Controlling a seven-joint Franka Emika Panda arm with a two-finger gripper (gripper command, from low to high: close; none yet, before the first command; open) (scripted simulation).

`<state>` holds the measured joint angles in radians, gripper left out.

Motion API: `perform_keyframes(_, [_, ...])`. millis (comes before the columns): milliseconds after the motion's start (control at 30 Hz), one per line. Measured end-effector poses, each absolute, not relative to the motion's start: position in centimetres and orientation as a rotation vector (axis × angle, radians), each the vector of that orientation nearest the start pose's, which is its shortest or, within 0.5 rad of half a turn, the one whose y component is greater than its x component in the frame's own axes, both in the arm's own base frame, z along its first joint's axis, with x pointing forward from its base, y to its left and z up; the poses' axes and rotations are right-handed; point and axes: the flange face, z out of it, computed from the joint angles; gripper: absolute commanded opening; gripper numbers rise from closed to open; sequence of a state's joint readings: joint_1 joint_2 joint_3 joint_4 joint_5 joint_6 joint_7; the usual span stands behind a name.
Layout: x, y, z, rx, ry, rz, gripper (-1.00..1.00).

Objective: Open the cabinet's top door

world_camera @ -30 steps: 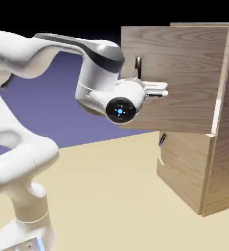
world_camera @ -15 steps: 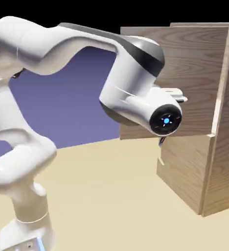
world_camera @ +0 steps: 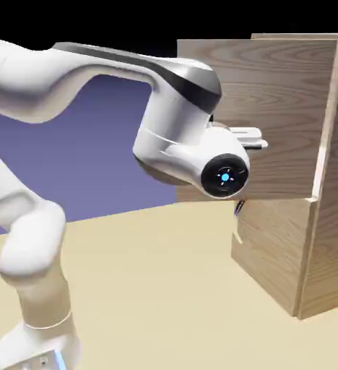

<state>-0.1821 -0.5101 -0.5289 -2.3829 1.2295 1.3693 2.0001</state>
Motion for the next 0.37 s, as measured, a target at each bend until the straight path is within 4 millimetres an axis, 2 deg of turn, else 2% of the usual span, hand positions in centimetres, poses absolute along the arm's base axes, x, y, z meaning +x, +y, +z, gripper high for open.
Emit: perform_keyframes(367, [35.5, -24.9, 55.5, -0.638, 1.766, 1.703, -1.0])
